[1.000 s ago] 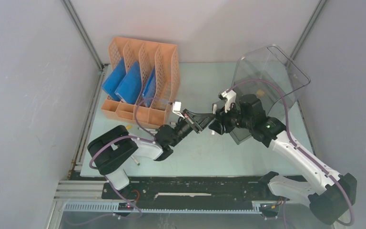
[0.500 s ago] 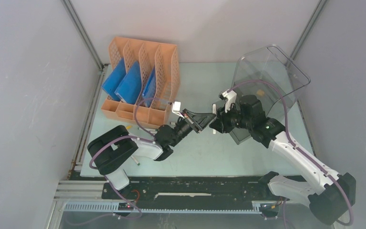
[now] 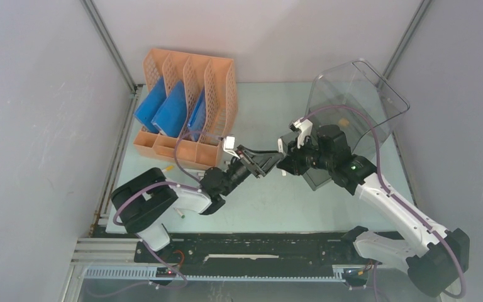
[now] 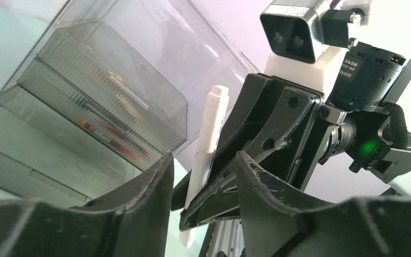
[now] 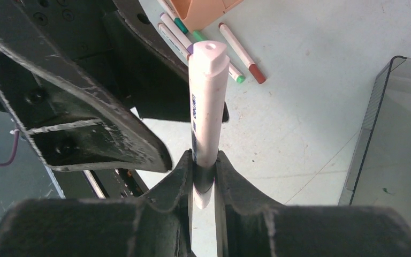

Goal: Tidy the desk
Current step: Pick up the stationery from the center of the board, then place the stationery in the drawer.

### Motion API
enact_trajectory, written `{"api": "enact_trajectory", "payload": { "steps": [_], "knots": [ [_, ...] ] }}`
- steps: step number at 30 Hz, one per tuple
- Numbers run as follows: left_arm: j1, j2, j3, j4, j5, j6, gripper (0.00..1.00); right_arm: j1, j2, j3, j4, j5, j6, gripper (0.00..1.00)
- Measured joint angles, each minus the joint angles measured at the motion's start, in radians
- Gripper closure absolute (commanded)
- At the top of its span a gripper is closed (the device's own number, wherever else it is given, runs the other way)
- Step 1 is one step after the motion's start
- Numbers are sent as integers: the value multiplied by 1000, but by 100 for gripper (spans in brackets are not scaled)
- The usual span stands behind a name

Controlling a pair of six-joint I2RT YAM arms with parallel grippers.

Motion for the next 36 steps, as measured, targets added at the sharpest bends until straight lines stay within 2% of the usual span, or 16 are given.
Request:
{"api": "enact_trajectory", "payload": {
  "steps": [11, 18, 22, 30, 36],
  "knots": [
    [0, -154, -147, -3, -65, 101, 21, -4, -2, 0, -5, -6, -64, 100],
    [0, -298, -273, -51, -112, 215, 6, -9, -24, 0, -52, -6, -222, 100],
    [0, -424, -293, -197, -142, 283, 0, -10, -39, 0, -91, 18, -319, 100],
    [1, -683, -294, -556, -229, 393, 0, -24, -7, 0, -122, 157, -433, 100],
    [5, -832, -331, -766, -325, 402, 0, -38, 75, -7, -119, 294, -480, 100]
  ]
}}
